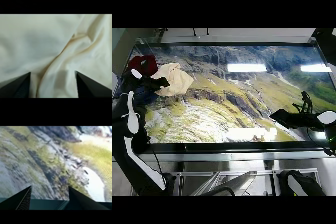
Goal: Fold the shirts.
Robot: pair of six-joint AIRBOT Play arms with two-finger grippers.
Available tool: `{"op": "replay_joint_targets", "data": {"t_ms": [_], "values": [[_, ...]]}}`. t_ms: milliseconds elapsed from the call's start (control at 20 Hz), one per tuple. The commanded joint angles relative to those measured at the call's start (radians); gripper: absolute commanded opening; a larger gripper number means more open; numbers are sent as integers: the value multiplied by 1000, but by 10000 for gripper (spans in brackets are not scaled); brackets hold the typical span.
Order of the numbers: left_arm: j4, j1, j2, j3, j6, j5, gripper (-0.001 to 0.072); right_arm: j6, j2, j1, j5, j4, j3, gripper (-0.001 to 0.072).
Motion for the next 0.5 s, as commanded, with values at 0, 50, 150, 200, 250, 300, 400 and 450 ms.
{"op": "replay_joint_targets", "data": {"t_ms": [0, 50, 150, 200, 250, 300, 400, 450], "values": [[82, -34, -84, 109, -27, -131, 438, 0, 0, 0, -3, 1, 0, 507], [61, -41, -86, 112, -27, -156, 318, 0, 0, 0, -3, 1, 0, 507], [-30, -53, -72, 112, -26, -201, 12, -1, 0, 0, -6, 1, 0, 506], [-98, -60, -58, 112, -25, -209, 12, -1, 0, 0, -6, 1, 0, 506], [-171, -69, -37, 112, -23, -214, 11, -2, 0, 0, -7, 0, 0, 506], [-255, -83, -10, 112, -6, -223, 10, -12, 0, -1, -14, 0, 0, 506], [-403, -133, 64, 110, 68, -291, 10, -44, 0, -1, -53, 0, 0, 506], [-451, -172, 114, 85, 100, -343, 10, -45, 0, -1, -83, 0, 0, 506]]}}
